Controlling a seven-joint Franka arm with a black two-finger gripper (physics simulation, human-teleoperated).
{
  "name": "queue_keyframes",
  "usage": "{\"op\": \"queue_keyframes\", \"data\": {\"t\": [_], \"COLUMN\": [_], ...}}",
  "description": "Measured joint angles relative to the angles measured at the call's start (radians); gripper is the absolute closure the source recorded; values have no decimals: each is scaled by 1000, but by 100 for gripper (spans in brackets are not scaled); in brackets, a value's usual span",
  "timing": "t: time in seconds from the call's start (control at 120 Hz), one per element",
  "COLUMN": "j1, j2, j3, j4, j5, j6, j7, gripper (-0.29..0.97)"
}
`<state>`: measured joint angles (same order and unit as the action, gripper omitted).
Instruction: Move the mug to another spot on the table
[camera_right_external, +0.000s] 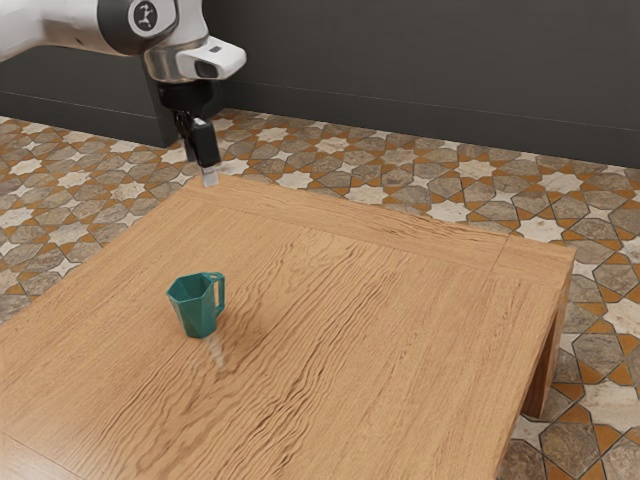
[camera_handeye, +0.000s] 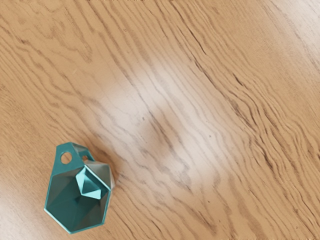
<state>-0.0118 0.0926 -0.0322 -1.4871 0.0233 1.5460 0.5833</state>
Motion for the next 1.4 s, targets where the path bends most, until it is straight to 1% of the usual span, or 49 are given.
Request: {"op": "queue_keyframes", "data": {"t": [0.342,0.517,0.717,0.792,0.875,0.942,1.042,1.233,1.4], "j1": [-3,8,10,9,11,14,31,27,39], "j2": [3,3,32,36,37,46,67,100,155], "j3": [6,48,63,65,66,75,83,84,83], "j4": [-4,-45,-102,-106,-137,-186,-222,-302,-322], "j5": [0,-8,0,28,48,55,66,85,119], "j6": [4,8,35,48,91,161,252,403,492], "j7": [94,22,-71,-99,-140,-168,-202,-251,-261], "gripper": [0,0,0,0,0,0,0,0,0]}}
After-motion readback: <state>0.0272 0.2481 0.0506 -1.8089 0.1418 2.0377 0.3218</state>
